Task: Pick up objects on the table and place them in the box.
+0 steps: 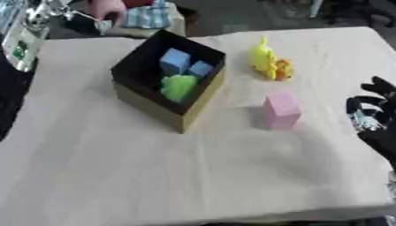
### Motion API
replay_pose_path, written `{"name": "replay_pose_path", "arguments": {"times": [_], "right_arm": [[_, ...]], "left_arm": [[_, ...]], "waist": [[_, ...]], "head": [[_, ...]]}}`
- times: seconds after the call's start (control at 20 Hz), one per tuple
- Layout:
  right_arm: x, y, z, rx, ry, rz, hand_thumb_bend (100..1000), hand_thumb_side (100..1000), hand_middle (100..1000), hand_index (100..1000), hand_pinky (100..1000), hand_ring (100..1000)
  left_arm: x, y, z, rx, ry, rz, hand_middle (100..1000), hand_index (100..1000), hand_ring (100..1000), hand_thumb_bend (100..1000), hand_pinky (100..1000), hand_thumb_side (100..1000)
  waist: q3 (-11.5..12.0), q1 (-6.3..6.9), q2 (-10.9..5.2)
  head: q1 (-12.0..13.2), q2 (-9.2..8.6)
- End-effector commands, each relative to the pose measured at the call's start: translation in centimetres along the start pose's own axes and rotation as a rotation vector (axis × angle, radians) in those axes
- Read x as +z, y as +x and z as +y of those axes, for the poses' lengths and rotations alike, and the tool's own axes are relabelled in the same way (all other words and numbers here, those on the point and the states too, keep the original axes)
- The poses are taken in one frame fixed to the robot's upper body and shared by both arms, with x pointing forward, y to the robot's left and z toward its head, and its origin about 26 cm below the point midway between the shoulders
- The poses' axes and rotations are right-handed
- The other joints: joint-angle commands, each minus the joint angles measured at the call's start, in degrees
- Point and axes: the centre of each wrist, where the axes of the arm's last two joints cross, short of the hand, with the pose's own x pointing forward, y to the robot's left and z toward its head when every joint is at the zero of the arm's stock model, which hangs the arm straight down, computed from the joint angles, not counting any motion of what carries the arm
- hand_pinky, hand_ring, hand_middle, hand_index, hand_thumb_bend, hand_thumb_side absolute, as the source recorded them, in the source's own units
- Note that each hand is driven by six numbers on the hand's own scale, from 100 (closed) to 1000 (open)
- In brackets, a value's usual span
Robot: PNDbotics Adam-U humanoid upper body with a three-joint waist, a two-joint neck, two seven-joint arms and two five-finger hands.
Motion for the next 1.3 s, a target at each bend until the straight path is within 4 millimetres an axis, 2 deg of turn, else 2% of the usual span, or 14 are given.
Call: {"name": "replay_pose_path", "arguments": {"times": [0.05,0.1,0.15,0.2,0.25,0.3,0.35,0.4,0.55,0.65,0.75,0.9,1.1,1.3], "right_arm": [[-0.5,0.5,-0.4,0.004,-0.002,-0.022,287,428,811,929,624,762],[-0.5,0.5,-0.4,0.004,-0.002,-0.022,287,428,811,929,624,762],[-0.5,0.5,-0.4,0.004,-0.001,-0.023,287,428,812,929,624,763],[-0.5,0.5,-0.4,0.004,-0.001,-0.024,287,428,812,929,624,762],[-0.5,0.5,-0.4,0.005,-0.001,-0.024,287,428,812,929,624,763],[-0.5,0.5,-0.4,0.006,-0.001,-0.024,287,428,812,929,625,763],[-0.5,0.5,-0.5,0.008,-0.002,-0.025,287,428,812,929,625,763],[-0.6,0.5,-0.6,0.011,-0.003,-0.026,288,428,812,929,625,763],[-0.9,0.7,-1.1,0.030,-0.004,-0.038,288,427,813,931,626,763],[-1.5,1.0,-1.8,0.055,-0.006,-0.055,287,425,814,932,629,764],[-2.2,1.5,-2.7,0.093,-0.011,-0.083,288,423,816,933,632,765],[-3.7,2.7,-4.6,0.166,-0.018,-0.134,291,417,819,936,639,768],[-5.5,4.0,-7.2,0.284,0.016,-0.192,304,415,826,942,650,773],[-7.2,4.7,-9.3,0.420,0.161,-0.222,339,430,838,954,664,782]], "left_arm": [[-0.7,0.7,-0.1,-0.008,-0.050,-0.063,446,654,496,187,672,204],[-0.7,0.7,-0.7,-0.006,-0.081,-0.074,499,701,538,247,695,246],[-0.7,0.7,-1.1,-0.007,-0.114,-0.082,528,727,563,268,707,261],[-0.5,0.6,-1.4,-0.011,-0.144,-0.086,606,793,620,350,734,304],[-0.3,0.5,-1.6,-0.020,-0.165,-0.087,644,820,649,420,750,345],[0.0,0.3,-1.6,-0.029,-0.178,-0.084,725,863,710,576,788,442],[0.5,0.0,-1.6,-0.034,-0.180,-0.076,745,876,727,636,797,489],[1.0,-0.3,-1.6,-0.031,-0.171,-0.067,776,890,754,770,821,578],[3.1,-1.2,-1.1,0.017,-0.088,-0.042,812,901,786,919,855,662],[4.8,-1.6,-0.3,0.062,0.000,-0.030,787,888,769,924,849,696],[6.6,-1.8,0.3,0.154,0.136,-0.018,726,864,730,839,832,731],[9.1,-1.6,0.2,0.389,0.340,-0.031,673,831,700,750,822,709],[11.6,-1.0,-0.6,0.629,0.498,-0.030,640,810,676,697,808,684],[13.2,-0.2,-2.1,0.765,0.564,0.004,617,802,655,646,794,666]], "waist": [[-0.1,-0.68,-1.68],[-0.1,-0.65,-1.66],[0.0,-0.63,-1.64],[0.0,-0.62,-1.63],[0.1,-0.63,-1.63],[0.1,-0.64,-1.62],[0.2,-0.65,-1.61],[0.3,-0.67,-1.61],[0.6,-0.70,-1.58],[0.9,-0.76,-1.56],[1.3,-0.86,-1.54],[1.8,-1.08,-1.47],[2.7,-1.35,-1.33],[3.3,-1.61,-1.19]], "head": [[0.2,-0.37],[0.1,-0.40],[0.1,-0.41],[0.1,-0.43],[0.0,-0.44],[-0.1,-0.45],[-0.1,-0.48],[-0.2,-0.47],[-0.4,-0.40],[-0.5,-0.38],[-0.5,-0.33],[-0.7,-0.32],[-0.9,-0.43],[-1.2,-0.38]]}}
